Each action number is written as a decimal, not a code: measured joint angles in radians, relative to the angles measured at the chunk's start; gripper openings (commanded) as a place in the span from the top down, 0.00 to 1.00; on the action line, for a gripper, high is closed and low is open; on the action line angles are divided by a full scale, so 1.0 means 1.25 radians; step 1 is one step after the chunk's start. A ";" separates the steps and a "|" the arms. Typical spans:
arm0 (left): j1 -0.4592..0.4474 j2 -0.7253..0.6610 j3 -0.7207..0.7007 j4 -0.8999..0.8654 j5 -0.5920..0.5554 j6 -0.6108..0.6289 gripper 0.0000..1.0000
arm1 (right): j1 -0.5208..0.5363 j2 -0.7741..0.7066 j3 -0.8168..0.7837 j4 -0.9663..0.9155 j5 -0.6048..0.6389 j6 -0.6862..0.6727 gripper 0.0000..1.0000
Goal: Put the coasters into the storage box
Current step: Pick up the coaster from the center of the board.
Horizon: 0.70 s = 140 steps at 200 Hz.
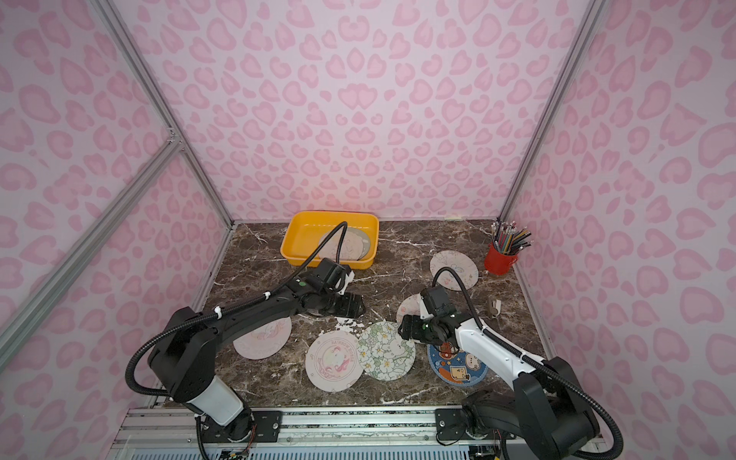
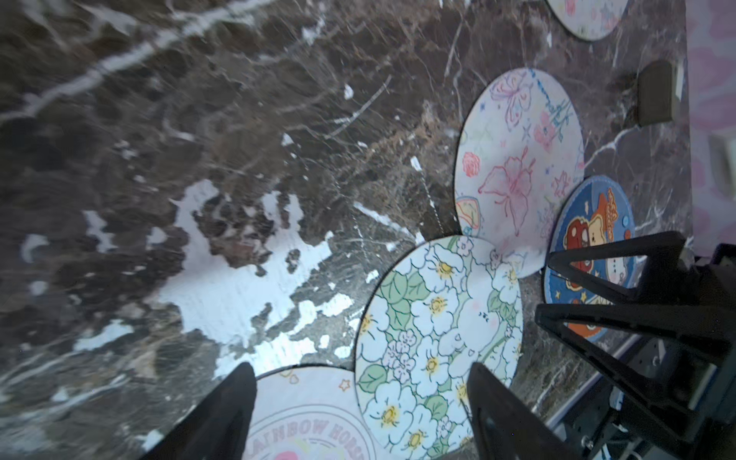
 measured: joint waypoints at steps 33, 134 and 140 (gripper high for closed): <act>-0.057 0.045 0.027 -0.018 -0.002 0.007 0.20 | 0.012 -0.060 -0.055 0.000 0.015 0.045 0.20; -0.111 0.142 0.049 -0.048 -0.072 0.068 0.28 | 0.071 -0.067 -0.121 0.067 0.023 0.128 0.27; -0.111 0.147 0.051 -0.049 -0.072 0.069 0.29 | 0.072 -0.064 -0.121 0.071 0.023 0.129 0.28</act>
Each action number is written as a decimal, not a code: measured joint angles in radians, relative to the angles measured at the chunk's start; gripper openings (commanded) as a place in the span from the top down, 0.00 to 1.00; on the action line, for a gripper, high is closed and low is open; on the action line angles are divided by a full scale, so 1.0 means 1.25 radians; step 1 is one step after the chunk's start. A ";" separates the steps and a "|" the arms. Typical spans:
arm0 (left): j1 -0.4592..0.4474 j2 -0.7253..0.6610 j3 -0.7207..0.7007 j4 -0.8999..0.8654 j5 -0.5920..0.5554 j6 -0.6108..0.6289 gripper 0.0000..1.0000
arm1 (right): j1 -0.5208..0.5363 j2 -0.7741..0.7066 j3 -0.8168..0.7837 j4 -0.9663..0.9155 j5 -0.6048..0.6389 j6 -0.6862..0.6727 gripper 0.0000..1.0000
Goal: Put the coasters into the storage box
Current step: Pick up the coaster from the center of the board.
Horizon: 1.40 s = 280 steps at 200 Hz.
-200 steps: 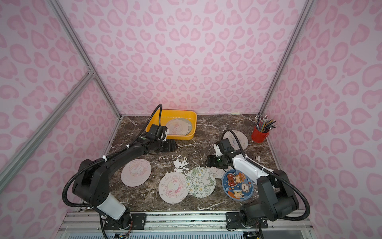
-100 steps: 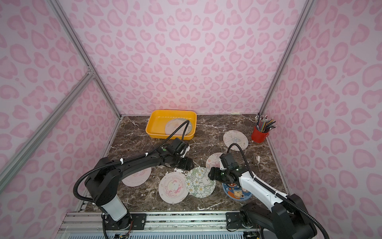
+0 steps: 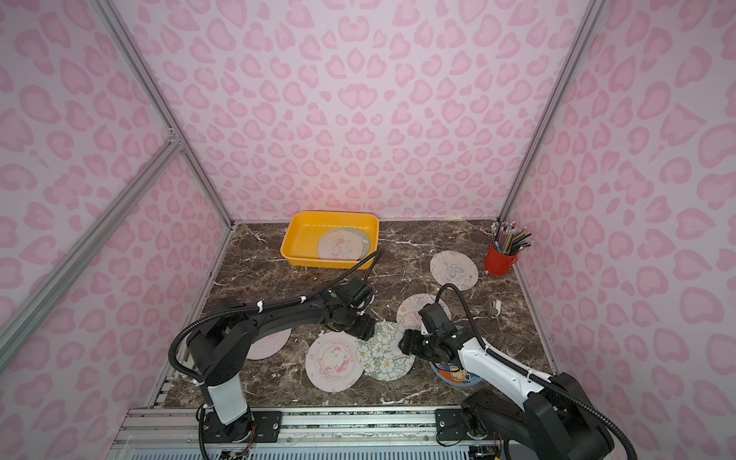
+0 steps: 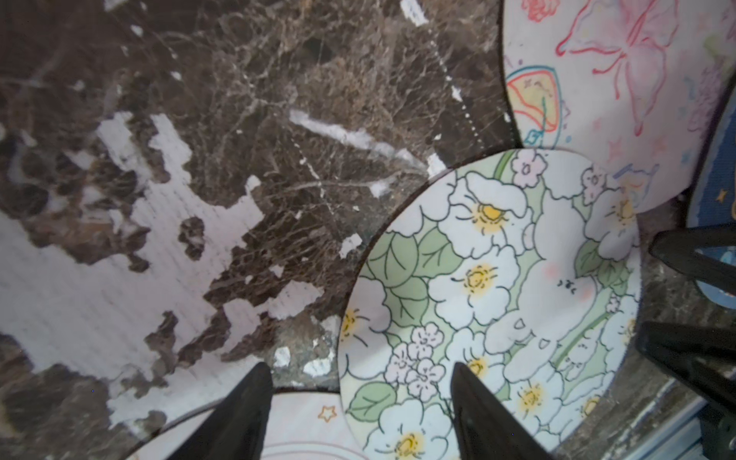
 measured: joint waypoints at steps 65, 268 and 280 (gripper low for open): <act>-0.007 0.034 0.013 -0.005 0.027 0.009 0.34 | 0.011 0.025 -0.007 0.054 -0.003 0.011 0.39; -0.012 0.035 0.004 0.024 0.050 -0.002 0.36 | 0.013 0.050 -0.003 0.038 -0.003 0.014 0.87; -0.012 0.035 0.003 0.025 0.050 -0.002 0.36 | 0.013 0.055 -0.002 0.038 -0.005 0.014 0.93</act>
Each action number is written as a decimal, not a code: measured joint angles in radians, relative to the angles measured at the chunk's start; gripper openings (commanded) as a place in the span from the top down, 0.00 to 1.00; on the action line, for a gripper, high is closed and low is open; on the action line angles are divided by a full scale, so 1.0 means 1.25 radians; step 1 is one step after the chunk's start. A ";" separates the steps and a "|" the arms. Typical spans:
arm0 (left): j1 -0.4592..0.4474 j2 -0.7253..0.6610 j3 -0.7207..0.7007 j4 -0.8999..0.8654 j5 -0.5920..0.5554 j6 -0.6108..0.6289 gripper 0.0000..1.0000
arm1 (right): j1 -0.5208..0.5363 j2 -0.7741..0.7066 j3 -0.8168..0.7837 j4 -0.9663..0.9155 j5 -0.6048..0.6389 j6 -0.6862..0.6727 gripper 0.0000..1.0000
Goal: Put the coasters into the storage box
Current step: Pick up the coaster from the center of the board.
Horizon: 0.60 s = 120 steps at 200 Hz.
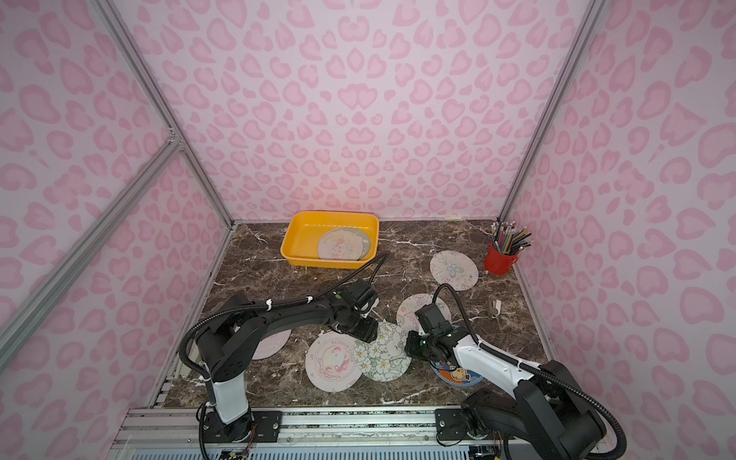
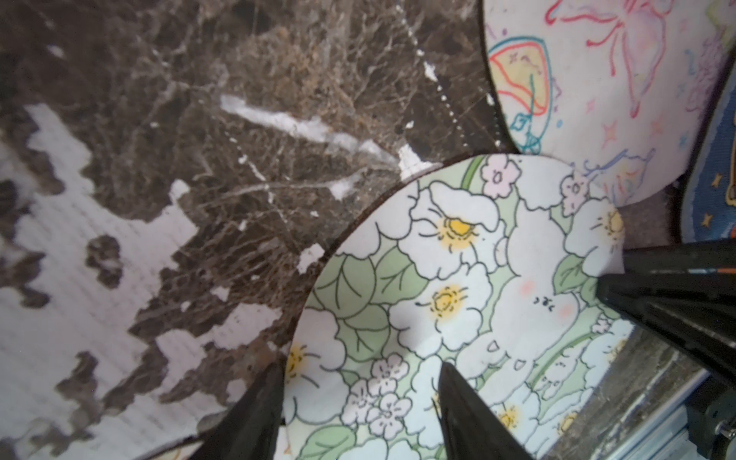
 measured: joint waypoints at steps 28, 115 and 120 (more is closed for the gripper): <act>0.000 -0.001 -0.002 0.003 0.000 -0.005 0.36 | 0.002 0.008 0.006 0.000 -0.005 0.000 1.00; 0.014 -0.060 -0.017 0.003 -0.005 -0.021 0.24 | 0.000 -0.038 0.108 -0.053 -0.005 -0.015 1.00; 0.020 -0.070 -0.020 0.004 -0.005 -0.024 0.23 | -0.001 -0.038 0.119 -0.057 -0.005 -0.019 1.00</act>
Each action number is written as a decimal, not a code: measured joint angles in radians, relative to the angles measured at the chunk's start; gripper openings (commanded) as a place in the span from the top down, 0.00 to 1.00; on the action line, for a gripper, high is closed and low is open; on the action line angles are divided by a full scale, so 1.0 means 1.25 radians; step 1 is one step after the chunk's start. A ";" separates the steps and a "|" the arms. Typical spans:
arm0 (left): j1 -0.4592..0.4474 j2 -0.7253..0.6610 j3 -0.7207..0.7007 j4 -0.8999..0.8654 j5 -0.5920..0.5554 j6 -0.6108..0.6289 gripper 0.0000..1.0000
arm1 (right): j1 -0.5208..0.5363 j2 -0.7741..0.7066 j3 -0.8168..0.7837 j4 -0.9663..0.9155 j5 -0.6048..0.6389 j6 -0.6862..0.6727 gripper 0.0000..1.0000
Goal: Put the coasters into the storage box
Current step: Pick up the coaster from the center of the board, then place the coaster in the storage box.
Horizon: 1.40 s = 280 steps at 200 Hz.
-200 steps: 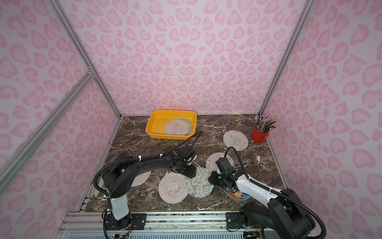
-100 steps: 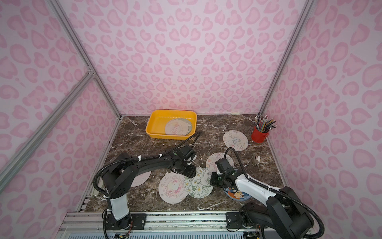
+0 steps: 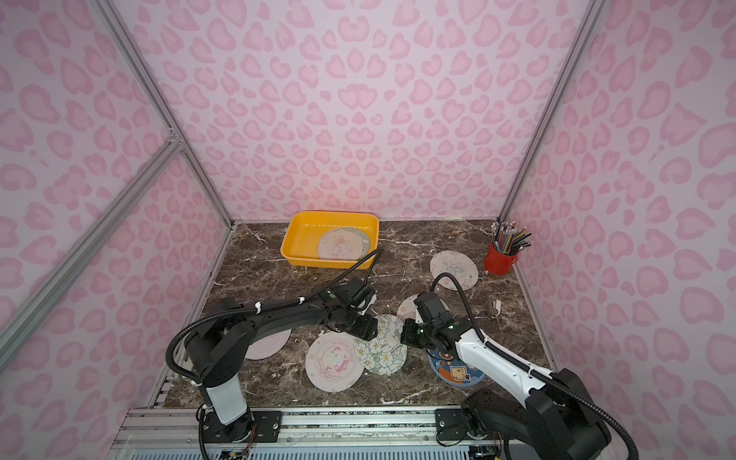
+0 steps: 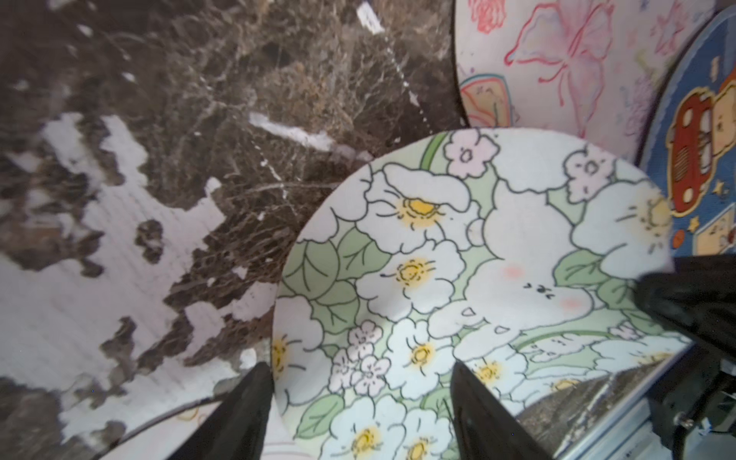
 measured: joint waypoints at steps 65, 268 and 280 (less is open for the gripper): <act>0.093 -0.114 -0.062 0.012 -0.012 -0.023 0.16 | -0.001 0.023 0.146 -0.055 -0.017 -0.042 1.00; 0.290 -0.321 -0.303 0.061 -0.022 -0.029 0.07 | -0.003 0.517 0.913 -0.110 -0.090 -0.168 1.00; 0.299 -0.328 -0.313 0.061 -0.022 -0.029 0.06 | -0.003 0.567 0.972 -0.111 -0.099 -0.174 1.00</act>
